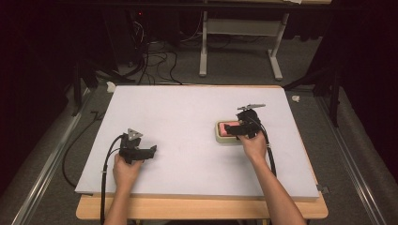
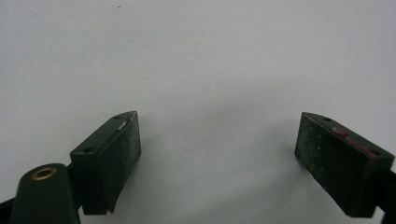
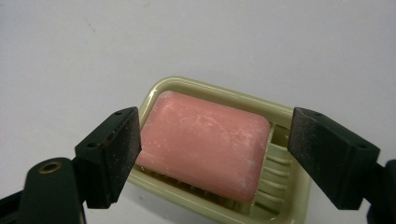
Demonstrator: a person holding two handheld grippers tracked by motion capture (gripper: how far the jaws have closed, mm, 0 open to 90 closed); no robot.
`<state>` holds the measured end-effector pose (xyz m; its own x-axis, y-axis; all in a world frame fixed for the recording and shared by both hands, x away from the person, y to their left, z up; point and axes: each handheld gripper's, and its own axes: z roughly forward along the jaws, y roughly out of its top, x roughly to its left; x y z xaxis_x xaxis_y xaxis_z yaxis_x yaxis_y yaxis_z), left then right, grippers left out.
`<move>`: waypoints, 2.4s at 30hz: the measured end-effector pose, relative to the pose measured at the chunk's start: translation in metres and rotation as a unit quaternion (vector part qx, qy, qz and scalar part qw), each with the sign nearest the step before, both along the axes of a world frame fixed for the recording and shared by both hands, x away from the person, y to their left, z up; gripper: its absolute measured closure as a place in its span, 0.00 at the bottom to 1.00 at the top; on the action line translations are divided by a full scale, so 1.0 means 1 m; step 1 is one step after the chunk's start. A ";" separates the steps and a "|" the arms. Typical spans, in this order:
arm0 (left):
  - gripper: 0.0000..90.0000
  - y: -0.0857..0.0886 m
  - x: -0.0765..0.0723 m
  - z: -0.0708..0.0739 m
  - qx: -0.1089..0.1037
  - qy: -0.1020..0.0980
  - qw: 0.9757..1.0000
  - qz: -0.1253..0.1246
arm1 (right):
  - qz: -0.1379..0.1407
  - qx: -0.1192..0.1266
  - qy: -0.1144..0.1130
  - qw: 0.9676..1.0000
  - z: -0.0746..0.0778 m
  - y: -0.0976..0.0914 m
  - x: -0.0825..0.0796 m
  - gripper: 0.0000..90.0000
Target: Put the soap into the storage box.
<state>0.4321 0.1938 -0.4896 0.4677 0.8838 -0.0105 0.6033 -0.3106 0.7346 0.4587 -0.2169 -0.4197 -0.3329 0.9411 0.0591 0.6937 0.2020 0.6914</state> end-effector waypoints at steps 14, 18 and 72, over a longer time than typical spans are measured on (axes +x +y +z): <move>0.16 0.000 0.000 0.000 0.000 0.000 1.000 0.000 | -0.013 0.011 -0.027 0.999 0.009 -0.025 -0.012 0.22; 0.17 0.000 0.000 0.000 0.000 0.000 1.000 0.000 | -0.014 0.013 -0.032 0.999 0.011 -0.030 -0.015 0.22; 0.16 0.000 0.000 0.000 0.000 0.000 1.000 0.000 | -0.046 0.048 -0.103 0.992 0.031 -0.104 -0.073 0.23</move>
